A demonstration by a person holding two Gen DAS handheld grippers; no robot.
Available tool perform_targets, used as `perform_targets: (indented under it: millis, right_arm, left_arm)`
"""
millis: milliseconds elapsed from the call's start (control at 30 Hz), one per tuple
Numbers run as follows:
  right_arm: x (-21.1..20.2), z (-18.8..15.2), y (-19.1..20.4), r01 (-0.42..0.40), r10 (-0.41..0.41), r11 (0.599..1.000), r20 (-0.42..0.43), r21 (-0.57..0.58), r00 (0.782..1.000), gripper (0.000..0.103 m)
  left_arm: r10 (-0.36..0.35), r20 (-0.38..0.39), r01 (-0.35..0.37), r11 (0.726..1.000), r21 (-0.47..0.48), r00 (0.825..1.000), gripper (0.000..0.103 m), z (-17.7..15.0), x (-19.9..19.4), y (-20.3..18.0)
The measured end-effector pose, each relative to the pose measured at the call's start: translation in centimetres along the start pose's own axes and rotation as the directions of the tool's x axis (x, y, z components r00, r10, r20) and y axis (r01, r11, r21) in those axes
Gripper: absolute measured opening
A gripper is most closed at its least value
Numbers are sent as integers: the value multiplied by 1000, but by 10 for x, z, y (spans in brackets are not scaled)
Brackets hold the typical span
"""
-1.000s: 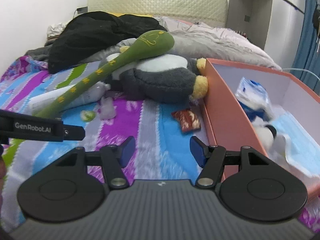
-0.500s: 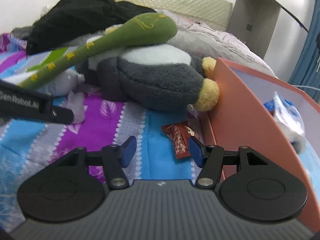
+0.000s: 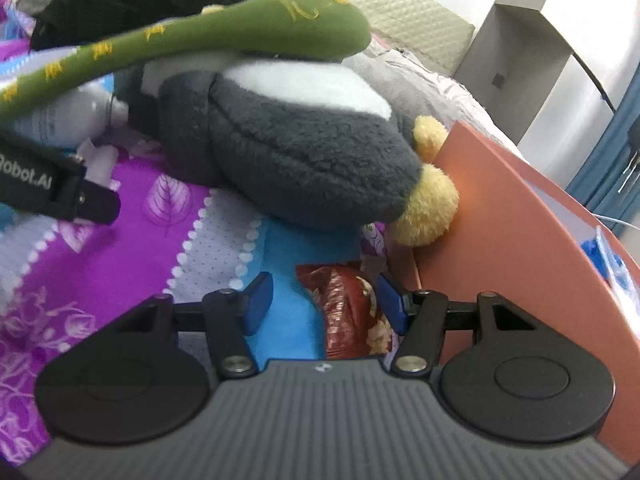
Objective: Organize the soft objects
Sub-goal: 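Grasp the clear plastic bag with the left tool while the right tool grasps the brown snack packet, then carry the plastic bag with the left tool while the right tool carries the snack packet over the box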
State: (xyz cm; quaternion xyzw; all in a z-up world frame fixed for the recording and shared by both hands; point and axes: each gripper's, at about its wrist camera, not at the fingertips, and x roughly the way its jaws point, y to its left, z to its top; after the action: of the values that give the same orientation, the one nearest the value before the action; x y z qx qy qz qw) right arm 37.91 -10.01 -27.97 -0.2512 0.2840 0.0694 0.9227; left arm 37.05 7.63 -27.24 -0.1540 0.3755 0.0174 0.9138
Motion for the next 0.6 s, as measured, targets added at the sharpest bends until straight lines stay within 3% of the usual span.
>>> perform_targets:
  millis: [133,200,233,367,600]
  right_arm:
    - [6,0,4,18,-19,999,-10,-29,1000,58]
    - [6,1,4,40,-40,999,-12,-34,999,49]
    - [6,1,4,61,-61,997,-12,-39,998,36]
    - [-1,2,-2,50,-50,998,0,-36,999,32]
    - [-32,7,-6,-5,6,1000,34,-16,999,29]
  left_arm:
    - [13,7,-13,1000,-7,1000,42,1,3,1]
    - [5,9,-4,1000,-18,1000,38,2,4,4]
    - [2,10,-1,1000,-22,1000,36,2,4,5]
    - [-6,16,6,1000,-27,1000,28,2,-2,5]
    - [-22,11,23,999,-43,1000,24,-7,-24,4]
